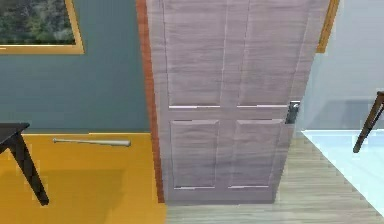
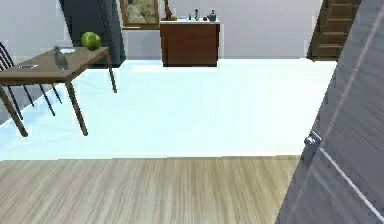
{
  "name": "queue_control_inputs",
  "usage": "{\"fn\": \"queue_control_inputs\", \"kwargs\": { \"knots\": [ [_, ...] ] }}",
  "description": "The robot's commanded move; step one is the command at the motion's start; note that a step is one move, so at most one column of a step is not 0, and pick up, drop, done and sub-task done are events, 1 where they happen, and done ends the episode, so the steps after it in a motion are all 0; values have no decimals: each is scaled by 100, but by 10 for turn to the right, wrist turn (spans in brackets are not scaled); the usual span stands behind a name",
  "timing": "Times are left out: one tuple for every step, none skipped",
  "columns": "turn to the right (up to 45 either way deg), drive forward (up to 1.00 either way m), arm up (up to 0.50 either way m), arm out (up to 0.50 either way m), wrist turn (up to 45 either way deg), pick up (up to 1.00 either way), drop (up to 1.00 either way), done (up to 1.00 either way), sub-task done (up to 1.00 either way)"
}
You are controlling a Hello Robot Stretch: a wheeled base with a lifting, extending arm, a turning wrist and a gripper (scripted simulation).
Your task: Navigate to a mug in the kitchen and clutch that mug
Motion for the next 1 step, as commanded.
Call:
{"fn": "queue_control_inputs", "kwargs": {
  "knots": [
    [450,0,0,0,0,0,0,0,0]
  ]
}}
